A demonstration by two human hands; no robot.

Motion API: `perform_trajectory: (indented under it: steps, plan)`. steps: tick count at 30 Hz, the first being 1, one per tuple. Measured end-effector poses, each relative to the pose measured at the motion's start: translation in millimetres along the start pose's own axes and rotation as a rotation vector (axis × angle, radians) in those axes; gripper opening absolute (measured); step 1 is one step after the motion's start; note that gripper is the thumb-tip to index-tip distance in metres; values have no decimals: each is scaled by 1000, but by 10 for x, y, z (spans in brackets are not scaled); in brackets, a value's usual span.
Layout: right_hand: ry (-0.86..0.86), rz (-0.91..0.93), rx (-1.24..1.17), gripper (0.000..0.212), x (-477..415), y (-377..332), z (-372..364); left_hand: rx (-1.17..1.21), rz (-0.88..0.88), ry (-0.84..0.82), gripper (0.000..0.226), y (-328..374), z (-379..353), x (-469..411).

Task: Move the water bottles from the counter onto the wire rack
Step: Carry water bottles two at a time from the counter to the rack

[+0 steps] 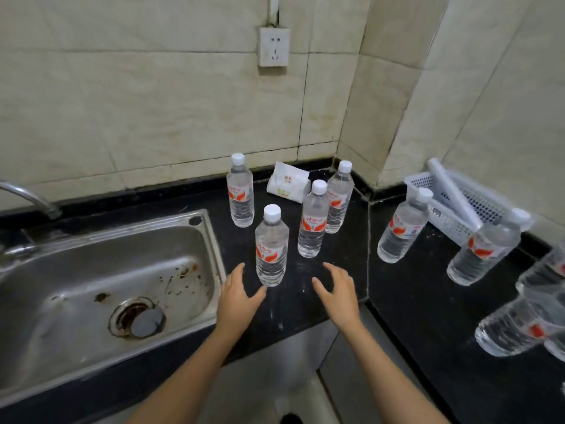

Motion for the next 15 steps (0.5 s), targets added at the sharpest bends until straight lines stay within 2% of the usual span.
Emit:
perform_trajectory:
  steps: [5, 15]
  plan:
    - [-64, -35, -125, 62, -769, 1, -41, 95, 79, 37, 105, 23, -267, -448]
    - [-143, -49, -422, 109, -1620, -164, -267, 285, 116, -90, 123, -50, -383, -752]
Point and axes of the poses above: each hand's wrist, its own x-axis away from the middle knuckle, its own z-axis out of the back of the hand, y = z × x, the point moved 5 cm from there along -x, towards the middle knuckle, and after that the axes turned 9 degrees about -z, right-handed, at the moved point
